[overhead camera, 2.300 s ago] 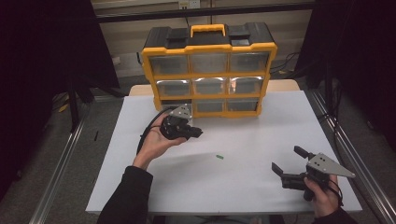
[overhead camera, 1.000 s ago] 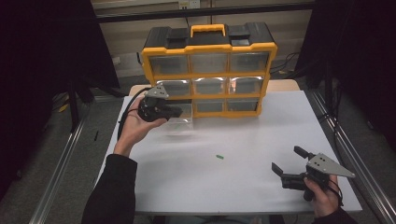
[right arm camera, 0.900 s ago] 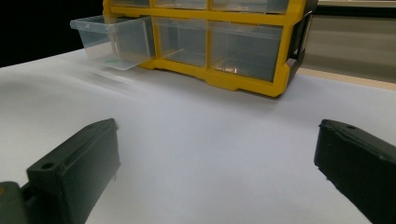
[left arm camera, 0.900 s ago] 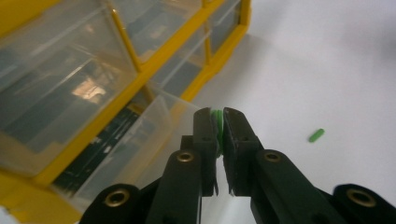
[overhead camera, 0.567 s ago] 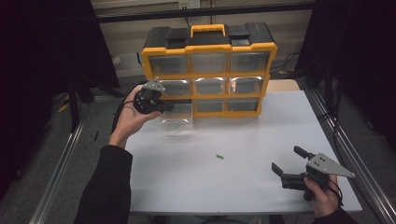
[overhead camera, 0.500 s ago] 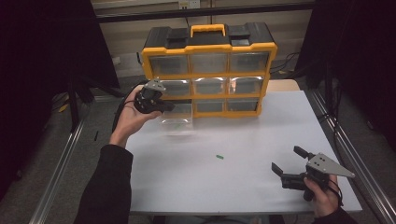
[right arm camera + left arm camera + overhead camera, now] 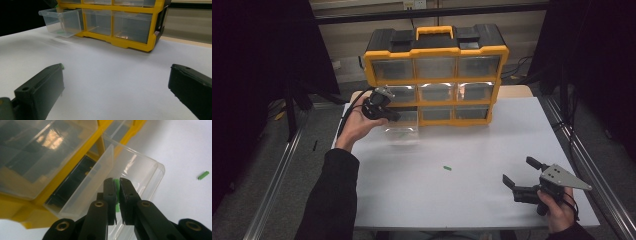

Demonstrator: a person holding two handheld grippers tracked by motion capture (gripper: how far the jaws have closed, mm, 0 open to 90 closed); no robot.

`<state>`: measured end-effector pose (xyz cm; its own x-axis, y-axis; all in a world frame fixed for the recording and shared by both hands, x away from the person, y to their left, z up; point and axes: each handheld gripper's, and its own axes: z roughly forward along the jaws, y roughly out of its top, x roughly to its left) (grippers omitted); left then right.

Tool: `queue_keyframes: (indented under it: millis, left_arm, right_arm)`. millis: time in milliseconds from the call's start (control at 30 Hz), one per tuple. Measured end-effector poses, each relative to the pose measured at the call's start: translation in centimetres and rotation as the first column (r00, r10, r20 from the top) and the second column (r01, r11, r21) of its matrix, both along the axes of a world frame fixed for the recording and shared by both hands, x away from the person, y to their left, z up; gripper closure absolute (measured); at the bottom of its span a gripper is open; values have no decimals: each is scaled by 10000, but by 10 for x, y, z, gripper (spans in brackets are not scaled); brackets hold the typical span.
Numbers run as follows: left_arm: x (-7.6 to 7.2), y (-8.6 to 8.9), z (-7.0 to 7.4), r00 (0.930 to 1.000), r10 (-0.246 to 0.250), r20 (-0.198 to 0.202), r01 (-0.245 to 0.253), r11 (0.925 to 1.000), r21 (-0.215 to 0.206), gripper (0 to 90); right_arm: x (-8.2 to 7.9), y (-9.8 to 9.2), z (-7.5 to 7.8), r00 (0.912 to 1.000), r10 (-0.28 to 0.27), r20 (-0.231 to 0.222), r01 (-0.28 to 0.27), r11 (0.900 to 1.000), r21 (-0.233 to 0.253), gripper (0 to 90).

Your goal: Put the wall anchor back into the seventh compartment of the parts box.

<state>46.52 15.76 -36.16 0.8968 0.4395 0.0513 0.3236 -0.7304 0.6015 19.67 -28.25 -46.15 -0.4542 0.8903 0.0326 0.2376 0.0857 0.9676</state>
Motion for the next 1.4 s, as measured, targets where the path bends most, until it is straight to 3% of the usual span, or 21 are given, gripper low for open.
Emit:
queue_keyframes:
  millis: [67, 100, 133, 167, 233, 267, 400, 633, 667, 700, 733, 833, 867, 933, 1000, 1067, 1167, 1200, 1300, 1367, 1400]
  left_arm:
    - [1, -3, -3, 9999, 149, -83, -149, 9999, -44, 846]
    - [2, -4, -4, 9999, 37, -108, -34, 9997, 239, 845]
    - [1, -6, -6, 9996, 233, -179, -232, 9997, 58, 846]
    - [3, -5, -6, 9999, -31, -148, 37, 9992, 393, 846]
    - [5, -7, -9, 9999, 18, -169, -9, 9988, 487, 846]
    - [4, -8, -10, 9991, 311, -286, -299, 9987, 414, 846]
    - [6, -8, -12, 9994, -52, -351, 83, 9959, 902, 846]
    - [4, -16, -17, 9993, 87, -377, -58, 9970, 769, 846]
    - [6, -16, -17, 9992, -161, -354, 199, 9938, 1097, 845]
    - [5, -18, -20, 9989, 77, -471, -34, 9959, 902, 845]
    - [7, -17, -19, 9988, -136, -462, 189, 9931, 1158, 845]
    - [8, -17, -23, 9987, 170, -478, -120, 9946, 1032, 845]
    - [10, -16, -22, 9989, -67, -474, 127, 9915, 1291, 845]
    - [9, -17, -25, 9977, 316, -598, -254, 9945, 1017, 845]
    - [12, -17, -26, 9983, 106, -581, -23, 9899, 1420, 845]
    - [12, -17, -29, 9971, 351, -681, -260, 9911, 1304, 845]
    - [15, -16, -31, 9973, 186, -711, -66, 9861, 1660, 845]
    - [13, -18, -33, 9955, 570, -753, -462, 9893, 1383, 845]
    - [16, -18, -32, 9974, 153, -699, -26, 9838, 1791, 844]
    - [15, -20, -35, 9959, 402, -807, -278, 9883, 1499, 843]
    - [16, -18, -34, 9967, 295, -757, -162, 9851, 1711, 842]
  right_arm:
    - [0, 0, 0, 10000, 14, 15, -14, 10000, 4, 0]
    - [0, 0, 0, 10000, 16, 15, -16, 10000, 3, 0]
    - [0, 0, 0, 10000, 15, 21, -15, 10000, -7, 0]
    - [0, 0, 0, 10000, 22, 18, -22, 10000, -5, 0]
    - [0, 0, 0, 10000, 8, 4, -8, 10000, -9, 0]
    - [0, 0, 0, 10000, -10, -6, 10, 10000, -2, 0]
    - [0, 0, 0, 10000, -9, -12, 9, 10000, -3, 0]
    - [0, 1, 0, 10000, 42, -27, -42, 10000, -28, 0]
    - [0, 1, 0, 10000, 45, -28, -45, 10000, -19, 0]
    - [0, 0, 0, 10000, 23, -27, -23, 10000, -20, 0]
    - [0, 0, 0, 10000, 14, -19, -14, 10000, -20, 0]
    - [0, 0, 0, 10000, 43, -28, -43, 10000, -32, 0]
    - [0, 1, 0, 10000, 68, -55, -68, 10000, -25, 0]
    - [0, 1, -1, 9999, 106, -65, -106, 9999, -2, 0]
    - [0, 1, 0, 10000, 58, -62, -59, 10000, -17, 0]
    - [0, 0, 0, 10000, 63, -73, -63, 10000, -8, 0]
    - [0, 1, 0, 10000, 65, -59, -65, 10000, -29, 0]
    - [0, 0, 0, 10000, 51, -51, -51, 10000, -35, 0]
    - [0, 0, 0, 10000, 23, -52, -24, 10000, -32, 0]
    - [0, 0, 0, 10000, 36, -40, -36, 10000, -27, 0]
    - [0, 0, 0, 10000, 49, -43, -49, 10000, -24, 0]
